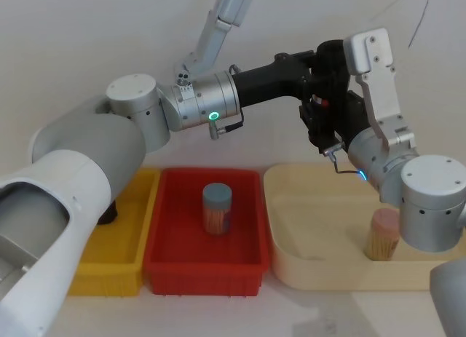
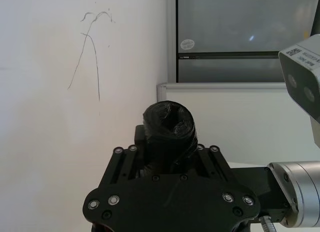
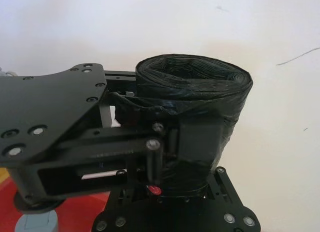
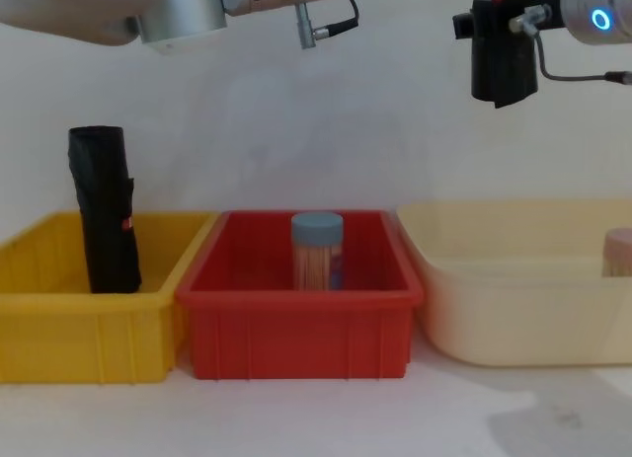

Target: Pick up the garbage bag with the one hand and transfer it to the other hand.

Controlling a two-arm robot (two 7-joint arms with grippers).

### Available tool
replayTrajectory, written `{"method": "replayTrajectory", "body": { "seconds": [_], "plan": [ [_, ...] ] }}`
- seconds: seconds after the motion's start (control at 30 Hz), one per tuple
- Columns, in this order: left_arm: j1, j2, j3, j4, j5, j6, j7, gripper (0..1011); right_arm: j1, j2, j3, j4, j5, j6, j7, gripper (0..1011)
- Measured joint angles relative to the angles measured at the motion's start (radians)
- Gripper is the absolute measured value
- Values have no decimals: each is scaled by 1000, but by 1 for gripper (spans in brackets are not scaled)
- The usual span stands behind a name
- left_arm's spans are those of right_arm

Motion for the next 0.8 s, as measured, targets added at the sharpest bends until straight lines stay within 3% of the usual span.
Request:
{"method": "replayTrajectory", "body": {
  "seconds": [0.57, 0.67, 0.8],
  "plan": [
    [0, 0, 1, 0, 1, 0, -1, 937, 8, -3, 5, 14, -16, -2, -18, 513],
    [0, 0, 1, 0, 1, 0, -1, 1001, 12, -4, 12, 20, -25, -2, -34, 513],
    [0, 0, 0, 0, 1, 0, -1, 1000, 17, -5, 27, 31, -40, -1, -64, 513]
  ]
}}
